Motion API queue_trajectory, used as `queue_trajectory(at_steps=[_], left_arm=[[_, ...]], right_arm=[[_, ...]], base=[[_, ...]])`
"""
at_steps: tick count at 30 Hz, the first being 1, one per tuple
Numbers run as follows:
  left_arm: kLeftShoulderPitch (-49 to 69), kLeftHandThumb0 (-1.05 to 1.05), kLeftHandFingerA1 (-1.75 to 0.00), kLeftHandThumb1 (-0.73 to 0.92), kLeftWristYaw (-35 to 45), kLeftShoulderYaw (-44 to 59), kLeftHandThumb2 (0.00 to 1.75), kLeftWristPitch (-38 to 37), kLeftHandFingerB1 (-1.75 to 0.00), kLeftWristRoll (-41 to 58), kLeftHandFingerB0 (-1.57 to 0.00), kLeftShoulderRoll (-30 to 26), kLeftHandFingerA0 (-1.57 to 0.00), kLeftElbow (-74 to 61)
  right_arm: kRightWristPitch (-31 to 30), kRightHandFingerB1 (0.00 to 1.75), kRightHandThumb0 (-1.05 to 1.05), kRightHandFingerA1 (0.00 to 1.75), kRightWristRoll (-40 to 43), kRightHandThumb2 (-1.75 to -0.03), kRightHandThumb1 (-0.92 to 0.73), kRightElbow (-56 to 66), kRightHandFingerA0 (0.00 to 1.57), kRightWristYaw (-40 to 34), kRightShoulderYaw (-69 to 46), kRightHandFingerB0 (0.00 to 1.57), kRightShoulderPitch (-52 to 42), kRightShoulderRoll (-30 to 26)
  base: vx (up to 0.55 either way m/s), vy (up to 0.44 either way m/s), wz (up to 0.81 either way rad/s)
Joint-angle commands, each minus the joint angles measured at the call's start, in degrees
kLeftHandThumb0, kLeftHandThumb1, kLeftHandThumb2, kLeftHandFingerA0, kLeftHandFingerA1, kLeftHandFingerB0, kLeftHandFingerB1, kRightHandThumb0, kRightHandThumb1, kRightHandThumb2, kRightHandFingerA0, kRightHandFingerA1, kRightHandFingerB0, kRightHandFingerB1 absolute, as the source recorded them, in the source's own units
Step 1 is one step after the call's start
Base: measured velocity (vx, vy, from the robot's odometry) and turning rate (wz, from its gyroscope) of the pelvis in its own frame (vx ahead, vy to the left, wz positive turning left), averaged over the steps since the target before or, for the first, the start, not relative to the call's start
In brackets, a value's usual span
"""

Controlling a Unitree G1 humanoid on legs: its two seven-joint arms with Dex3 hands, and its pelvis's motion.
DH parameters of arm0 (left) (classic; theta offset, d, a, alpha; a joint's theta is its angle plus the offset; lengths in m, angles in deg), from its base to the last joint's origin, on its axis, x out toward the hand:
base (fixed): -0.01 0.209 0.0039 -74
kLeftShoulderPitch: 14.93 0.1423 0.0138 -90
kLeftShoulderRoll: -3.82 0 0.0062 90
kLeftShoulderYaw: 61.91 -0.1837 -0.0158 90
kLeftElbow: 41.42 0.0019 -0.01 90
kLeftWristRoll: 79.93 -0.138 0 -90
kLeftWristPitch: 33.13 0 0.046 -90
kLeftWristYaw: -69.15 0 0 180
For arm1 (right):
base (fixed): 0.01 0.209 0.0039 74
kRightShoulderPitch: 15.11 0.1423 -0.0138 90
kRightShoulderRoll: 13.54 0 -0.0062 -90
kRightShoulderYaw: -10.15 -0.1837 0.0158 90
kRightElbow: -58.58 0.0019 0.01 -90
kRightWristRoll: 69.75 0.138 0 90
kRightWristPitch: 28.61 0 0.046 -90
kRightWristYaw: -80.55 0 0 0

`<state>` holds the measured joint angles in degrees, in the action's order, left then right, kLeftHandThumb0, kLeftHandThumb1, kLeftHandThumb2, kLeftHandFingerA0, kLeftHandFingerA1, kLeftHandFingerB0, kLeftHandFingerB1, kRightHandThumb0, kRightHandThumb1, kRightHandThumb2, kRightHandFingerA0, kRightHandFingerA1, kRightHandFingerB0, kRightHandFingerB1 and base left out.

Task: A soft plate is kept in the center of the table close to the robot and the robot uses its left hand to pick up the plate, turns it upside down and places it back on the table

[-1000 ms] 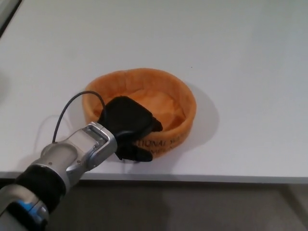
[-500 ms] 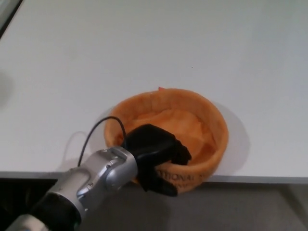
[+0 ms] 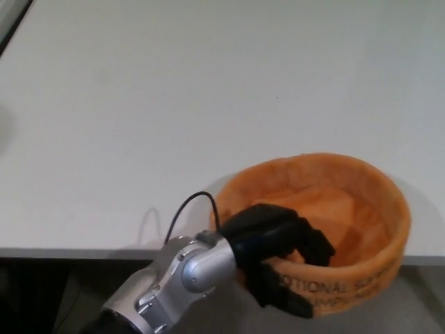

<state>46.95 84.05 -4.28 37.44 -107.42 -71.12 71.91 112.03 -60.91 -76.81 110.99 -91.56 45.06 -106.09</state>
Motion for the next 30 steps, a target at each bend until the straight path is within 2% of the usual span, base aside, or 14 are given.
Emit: queue_trajectory(at_steps=[1, 2, 7, 11, 12, 13, 14, 15, 16, 17, 18, 21, 25, 30], left_arm=[[3.76, -0.4, -0.85, 0.26, 18.94, 16.43, 0.57, 34.59, -0.75, 53.37, -1.28, 10.39, -1.33, -22.62], [3.55, -0.38, -0.82, 0.25, 13.66, 19.07, 0.56, 35.68, -0.73, 57.34, -1.33, 12.99, -1.38, -25.43], [0.25, -0.16, -0.78, 0.21, 6.82, 27.2, 0.52, 35.09, -0.7, 70.14, -1.33, 19.1, -1.4, -24.88], [-0.25, -0.2, -0.98, 0.21, -1.57, 30.49, 0.53, 31.83, -0.9, 74.17, -1.31, 22.56, -1.34, -27.43], [-0.11, -0.22, -1.23, 0.25, -5.17, 31.21, 0.54, 30.41, -1.14, 77.45, -1.19, 24.04, -1.25, -29.16], [0.14, -0.23, -1.34, 0.31, -7.31, 31.67, 0.55, 29.57, -1.27, 79.54, -1.1, 25.01, -1.17, -30.34], [0.28, -0.23, -1.34, 0.31, -7.8, 31.85, 0.55, 29.45, -1.27, 80.07, -1.1, 25.31, -1.17, -30.71], [1.02, -0.14, -1.62, 0.35, -12.69, 32.36, 0.6, 27.05, -1.52, 83.21, -0.93, 27.51, -1.14, -32.88], [1.27, -0.16, -1.38, 0.26, -14.64, 32.62, 0.78, 25.7, -1.3, 84.3, -1.14, 28.54, -1.29, -33.68], [1.46, -0.16, -1.38, 0.26, -16.14, 32.95, 0.78, 24.61, -1.3, 85.09, -1.14, 29.48, -1.29, -34.32], [1.59, -0.18, -1.75, 0.46, -16.64, 33.7, 0.64, 23.68, -1.75, 87.01, -0.8, 29.82, -0.97, -34.7], [1.91, -0.21, -1.75, 0.55, -19.91, 37.75, 0.7, 21.5, -1.75, 94.74, -0.72, 30.29, -0.94, -34.6], [2.58, -0.29, -1.75, 0.64, -22.68, 42.09, 0.73, 20.14, -1.75, 94.67, -0.68, 29.36, -0.96, -32.57], [1.98, -0.25, -1.75, 0.68, -25.82, 48.39, 0.69, 19.43, -1.75, 95.64, -0.63, 27.73, -0.94, -28.24]], right_arm=[[-3.04, 0.3, -0.71, 0.33, -0.44, -0.66, -0.85, 6.21, 0.42, -1.29, -0.35, 0.27, -4.19, -1.56], [-3.14, 0.3, -0.69, 0.34, 0.46, -0.66, -0.84, 6.69, 0.42, -0.45, -0.41, 0.26, -4.58, -1.57], [1.25, 0.3, -0.66, 0.34, -0.22, -0.66, -0.84, -2.81, 0.44, -0.31, -0.65, 0.27, -0.03, -1.06], [-1.31, 0.31, -0.74, 0.33, -1.74, -0.66, -0.85, 2.77, 0.42, -2.03, -0.31, 0.26, -2.47, -1.58], [-0.2, 0.3, -0.7, 0.33, -1.14, -0.66, -0.85, 1.8, 0.42, -1.22, -0.38, 0.26, -1.85, -1.62], [0.46, 0.3, -0.67, 0.34, -0.81, -0.66, -0.83, 0.36, 0.44, -0.75, -0.4, 0.27, -1.03, -1.52], [0.58, 0.3, -0.67, 0.34, -0.75, -0.66, -0.83, -0.38, 0.44, -0.66, -0.4, 0.27, -0.63, -1.43], [-0.78, 0.31, -0.64, 0.34, -0.16, -0.66, -0.83, 0.94, 0.43, -0.14, -0.27, 0.27, -1.01, -1.39], [-1.74, 0.31, -0.63, 0.34, 0.45, -0.66, -0.83, 2.09, 0.43, 0.38, -0.22, 0.28, -1.45, -1.38], [-2.62, 0.31, -0.63, 0.34, 1.11, -0.66, -0.83, 3.09, 0.43, 0.93, -0.19, 0.28, -1.83, -1.35], [-4.64, 0.32, -0.65, 0.35, 1.97, -0.66, -0.82, 6.29, 0.42, 1.19, -0.06, 0.28, -3.25, -1.25], [-3.25, 0.31, -0.67, 0.33, 1.02, -0.66, -0.83, 4.73, 0.42, 0.73, -0.06, 0.27, -2.54, -1.34], [-0.1, 0.31, -0.62, 0.34, 0.79, -0.66, -0.83, 0.15, 0.43, 1.08, -0.41, 0.26, -0.63, -1.38], [-0.9, 0.3, -0.62, 0.33, -0.01, -0.66, -0.83, -1.8, 0.42, 0.68, -0.26, 0.26, 0.42, -1.64]], base=[[0.0, 0.0, 0.0], [0.0, 0.0, 0.0], [0.0, 0.0, 0.0], [0.0, 0.0, 0.0], [0.0, 0.0, 0.0], [0.0, 0.0, 0.0], [0.0, 0.0, 0.0], [0.0, 0.0, 0.0], [0.0, 0.0, 0.0], [0.0, 0.0, 0.0], [0.0, 0.0, 0.0], [0.0, 0.0, 0.0], [0.0, 0.0, 0.0], [0.0, 0.0, 0.0]])
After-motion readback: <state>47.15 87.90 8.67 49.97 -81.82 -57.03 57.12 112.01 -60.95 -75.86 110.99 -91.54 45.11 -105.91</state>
